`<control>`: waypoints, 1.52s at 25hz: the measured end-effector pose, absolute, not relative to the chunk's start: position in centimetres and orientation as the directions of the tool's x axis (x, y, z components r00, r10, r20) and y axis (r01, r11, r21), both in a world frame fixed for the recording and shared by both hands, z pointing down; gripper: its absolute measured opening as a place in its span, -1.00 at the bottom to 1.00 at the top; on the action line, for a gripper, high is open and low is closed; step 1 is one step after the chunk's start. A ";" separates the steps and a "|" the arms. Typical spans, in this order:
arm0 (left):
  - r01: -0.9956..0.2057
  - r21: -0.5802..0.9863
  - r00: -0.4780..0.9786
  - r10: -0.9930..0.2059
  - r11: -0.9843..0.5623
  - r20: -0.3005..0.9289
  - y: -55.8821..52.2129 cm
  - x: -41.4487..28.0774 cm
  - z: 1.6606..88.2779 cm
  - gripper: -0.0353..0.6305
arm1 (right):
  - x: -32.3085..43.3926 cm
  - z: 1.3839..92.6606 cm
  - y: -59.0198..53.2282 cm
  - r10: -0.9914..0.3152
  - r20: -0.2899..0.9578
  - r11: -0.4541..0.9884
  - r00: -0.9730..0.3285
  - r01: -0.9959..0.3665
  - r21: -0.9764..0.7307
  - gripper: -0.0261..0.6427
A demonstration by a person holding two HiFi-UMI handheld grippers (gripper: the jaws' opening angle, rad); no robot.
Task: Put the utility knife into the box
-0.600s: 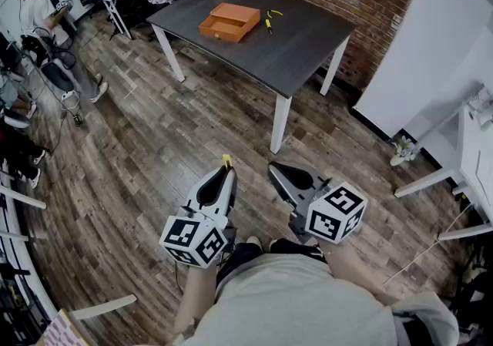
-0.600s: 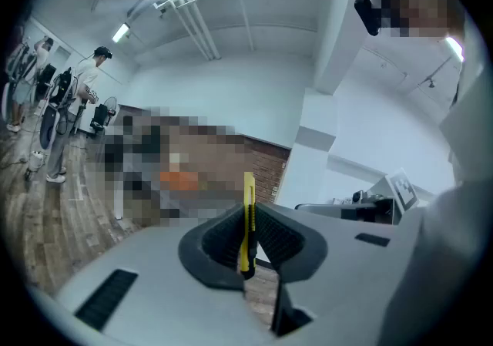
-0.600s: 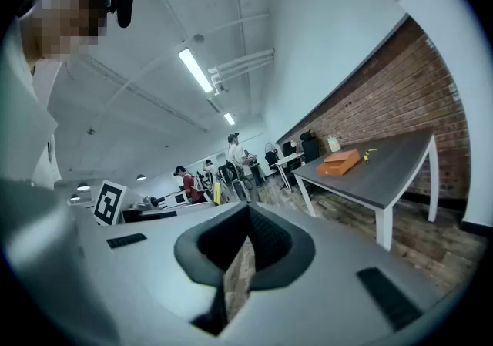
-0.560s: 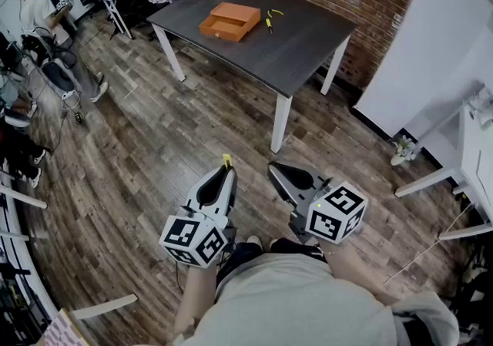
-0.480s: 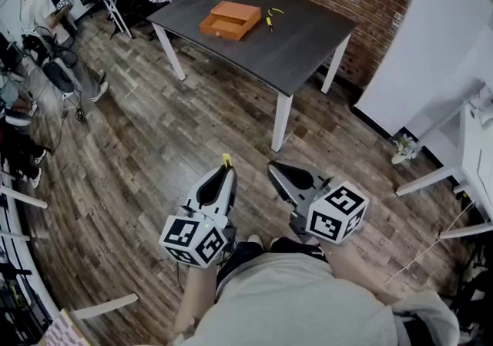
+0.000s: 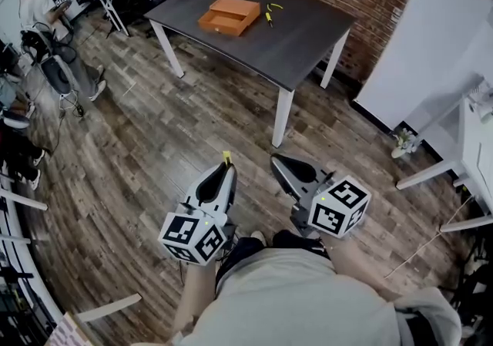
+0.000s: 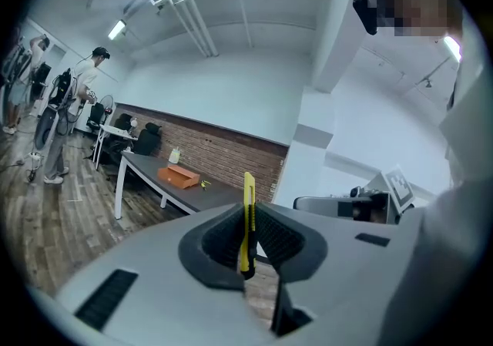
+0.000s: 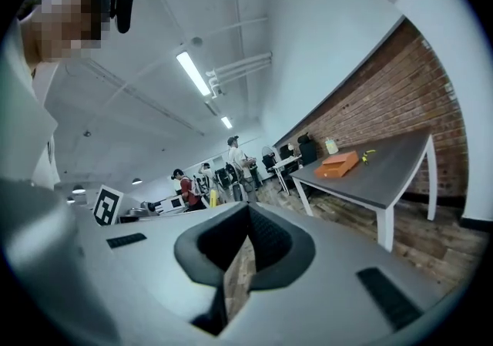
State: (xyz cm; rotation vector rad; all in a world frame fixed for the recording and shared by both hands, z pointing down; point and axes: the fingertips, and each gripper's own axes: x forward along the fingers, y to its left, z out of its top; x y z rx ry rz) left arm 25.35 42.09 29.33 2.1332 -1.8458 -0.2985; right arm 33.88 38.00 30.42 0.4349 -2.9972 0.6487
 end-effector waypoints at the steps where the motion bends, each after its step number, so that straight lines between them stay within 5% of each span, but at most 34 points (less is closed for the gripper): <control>1: -0.924 0.361 0.151 -0.988 -0.127 0.040 42.2 25.1 29.4 -0.73 | 33.9 30.5 37.7 -0.277 0.101 0.867 -0.955 -0.294 -0.402 -0.90; 8: -0.918 0.376 0.157 -0.987 -0.129 0.045 43.2 23.2 30.7 -0.73 | 33.1 32.2 37.3 -0.324 0.150 0.851 -0.934 -0.357 -0.384 -0.90; 21: -0.915 0.401 0.080 -0.994 -0.044 0.073 41.3 18.1 32.6 -0.73 | 27.2 34.6 35.8 -0.219 0.213 0.872 -0.952 -0.289 -0.395 -0.90; 38: -0.937 0.347 -0.009 -0.996 0.041 0.092 24.3 6.1 32.3 -0.73 | 16.1 35.2 17.6 -0.144 0.166 0.865 -0.976 -0.206 -0.458 -0.90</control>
